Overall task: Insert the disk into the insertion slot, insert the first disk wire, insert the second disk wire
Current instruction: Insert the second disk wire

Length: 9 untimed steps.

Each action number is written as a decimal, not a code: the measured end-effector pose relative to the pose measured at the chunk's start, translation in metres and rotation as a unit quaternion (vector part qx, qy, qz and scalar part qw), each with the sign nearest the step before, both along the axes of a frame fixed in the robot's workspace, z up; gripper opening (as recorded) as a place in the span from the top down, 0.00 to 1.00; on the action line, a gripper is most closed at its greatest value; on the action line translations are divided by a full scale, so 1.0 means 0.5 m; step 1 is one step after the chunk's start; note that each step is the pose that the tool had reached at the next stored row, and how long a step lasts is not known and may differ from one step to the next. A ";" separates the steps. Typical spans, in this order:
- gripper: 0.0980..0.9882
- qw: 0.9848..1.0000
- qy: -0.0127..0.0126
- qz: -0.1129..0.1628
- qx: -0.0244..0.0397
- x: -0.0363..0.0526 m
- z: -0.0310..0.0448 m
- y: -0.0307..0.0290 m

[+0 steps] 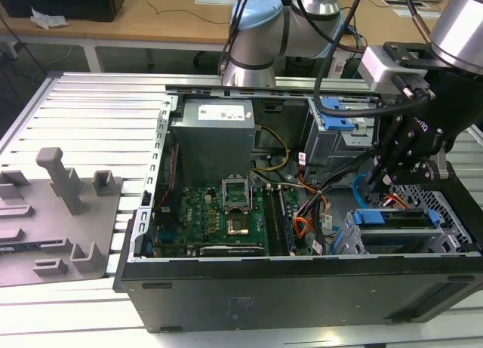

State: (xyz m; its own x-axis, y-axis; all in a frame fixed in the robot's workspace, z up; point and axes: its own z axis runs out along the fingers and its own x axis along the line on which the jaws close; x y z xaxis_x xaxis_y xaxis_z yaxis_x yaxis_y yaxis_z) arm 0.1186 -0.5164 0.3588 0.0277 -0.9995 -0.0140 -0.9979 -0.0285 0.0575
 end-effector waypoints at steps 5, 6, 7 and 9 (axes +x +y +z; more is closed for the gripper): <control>0.93 1.000 0.000 0.000 0.000 0.000 0.000 -0.006; 0.93 1.000 0.000 0.000 0.000 0.000 0.000 -0.015; 0.93 1.000 0.000 0.000 0.000 0.000 0.000 -0.027; 0.93 1.000 0.000 0.000 0.000 0.010 -0.008 -0.031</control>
State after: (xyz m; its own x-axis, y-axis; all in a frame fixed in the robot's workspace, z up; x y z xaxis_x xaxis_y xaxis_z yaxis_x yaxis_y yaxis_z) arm 0.1234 -0.5317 0.3550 0.0282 -0.9995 -0.0142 -0.9979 -0.0290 0.0577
